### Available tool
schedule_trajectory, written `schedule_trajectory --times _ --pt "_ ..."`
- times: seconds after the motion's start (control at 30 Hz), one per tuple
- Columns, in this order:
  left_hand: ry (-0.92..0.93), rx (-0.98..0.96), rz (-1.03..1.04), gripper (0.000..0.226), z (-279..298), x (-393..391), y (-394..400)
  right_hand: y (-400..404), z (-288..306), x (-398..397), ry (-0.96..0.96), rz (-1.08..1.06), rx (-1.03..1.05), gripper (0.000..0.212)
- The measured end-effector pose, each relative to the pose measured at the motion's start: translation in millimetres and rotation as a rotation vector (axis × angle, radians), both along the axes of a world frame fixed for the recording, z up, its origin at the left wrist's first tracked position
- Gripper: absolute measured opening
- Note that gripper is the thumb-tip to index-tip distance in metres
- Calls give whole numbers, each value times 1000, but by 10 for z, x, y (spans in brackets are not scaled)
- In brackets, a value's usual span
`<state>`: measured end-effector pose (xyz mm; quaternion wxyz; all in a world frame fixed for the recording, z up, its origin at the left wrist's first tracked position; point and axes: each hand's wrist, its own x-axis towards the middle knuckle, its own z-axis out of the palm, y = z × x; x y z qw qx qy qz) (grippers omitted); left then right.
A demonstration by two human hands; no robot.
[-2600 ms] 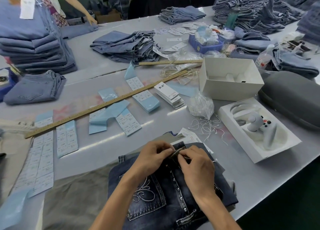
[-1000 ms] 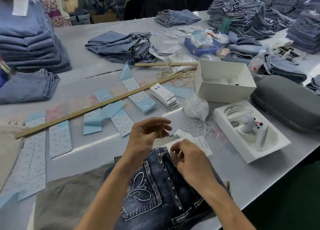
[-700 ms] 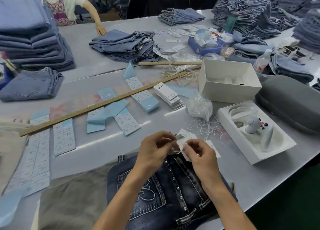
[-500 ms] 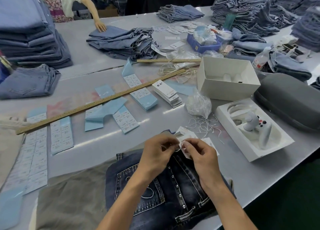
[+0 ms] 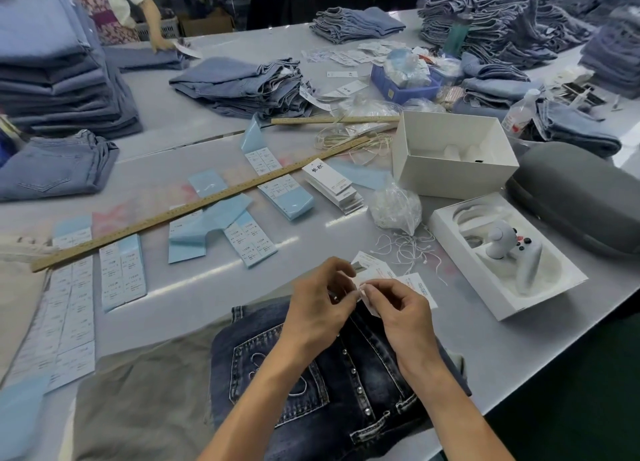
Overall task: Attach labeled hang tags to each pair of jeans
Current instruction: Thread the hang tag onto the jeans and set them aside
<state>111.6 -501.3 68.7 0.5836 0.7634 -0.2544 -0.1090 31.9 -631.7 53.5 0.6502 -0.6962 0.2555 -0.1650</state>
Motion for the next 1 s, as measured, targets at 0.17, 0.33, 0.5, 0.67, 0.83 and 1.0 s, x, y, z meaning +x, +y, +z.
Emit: schedule_trajectory --times 0.17,0.33,0.5,0.67,0.83,1.0 --pt "-2 6 8 29 -20 -9 -30 -5 -24 3 7 1 3 11" --pt "5 5 -10 27 -8 16 -15 5 -8 -7 -2 9 12 13" --pt "-14 -12 -31 30 -28 130 28 -4 74 -26 -38 25 237 8" --pt "-47 -35 -36 25 -146 157 1 1 99 -16 -29 34 201 8" --pt "-124 -40 68 18 -289 78 23 10 123 4 24 60 -32 12" --pt "-158 69 126 7 -454 -42 404 195 202 38 -89 -7 -488 38"
